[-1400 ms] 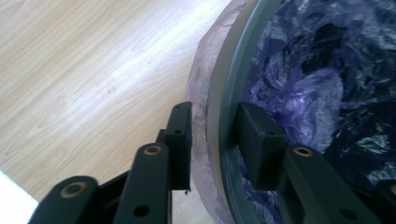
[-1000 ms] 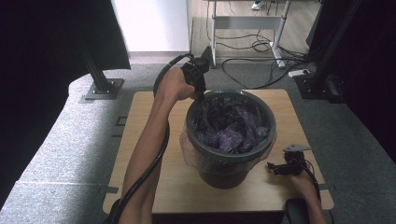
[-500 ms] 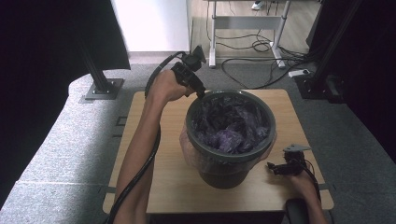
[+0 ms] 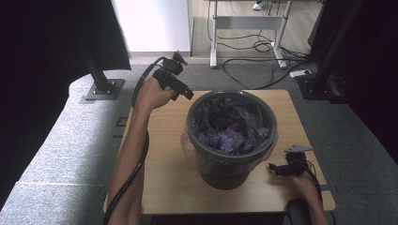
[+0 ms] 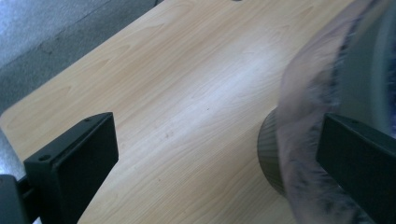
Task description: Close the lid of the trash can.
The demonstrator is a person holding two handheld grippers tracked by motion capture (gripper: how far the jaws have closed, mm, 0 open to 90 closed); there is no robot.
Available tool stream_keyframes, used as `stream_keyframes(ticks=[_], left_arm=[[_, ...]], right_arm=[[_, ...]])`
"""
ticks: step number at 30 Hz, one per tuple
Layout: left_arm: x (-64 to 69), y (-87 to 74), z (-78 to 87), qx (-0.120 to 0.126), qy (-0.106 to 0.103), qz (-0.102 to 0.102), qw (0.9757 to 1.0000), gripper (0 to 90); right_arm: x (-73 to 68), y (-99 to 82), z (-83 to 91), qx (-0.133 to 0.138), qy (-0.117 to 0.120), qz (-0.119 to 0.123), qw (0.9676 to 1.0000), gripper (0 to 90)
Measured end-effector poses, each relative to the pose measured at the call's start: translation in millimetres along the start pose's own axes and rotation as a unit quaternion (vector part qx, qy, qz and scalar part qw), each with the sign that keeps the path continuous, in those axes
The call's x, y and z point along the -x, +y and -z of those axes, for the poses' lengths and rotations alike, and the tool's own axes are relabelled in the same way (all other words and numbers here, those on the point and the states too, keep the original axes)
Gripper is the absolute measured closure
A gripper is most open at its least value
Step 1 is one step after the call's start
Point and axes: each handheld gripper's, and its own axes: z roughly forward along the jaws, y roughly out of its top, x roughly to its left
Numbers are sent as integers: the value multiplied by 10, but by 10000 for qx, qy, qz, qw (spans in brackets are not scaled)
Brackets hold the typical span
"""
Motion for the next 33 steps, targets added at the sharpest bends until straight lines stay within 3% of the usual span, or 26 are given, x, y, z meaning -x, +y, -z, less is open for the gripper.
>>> stream_keyframes(ticks=[4, 11, 17, 33], left_arm=[[-119, -134, -68, 87, -183, 192, 9996, 0], [-207, -376, -225, 40, 173, 141, 9997, 0], [-288, -552, -338, 126, 106, 276, 9995, 0], [-362, -1019, -580, 657, 94, 271, 9974, 0]], right_arm=[[0, 0, 0, -1, 0, -1, 10000, 0], [0, -1, 0, -1, -2, 4, 10000, 0], [0, -1, 1, -4, -2, 5, 10000, 0], [-1, -2, 2, -1, -8, 16, 10000, 0]])
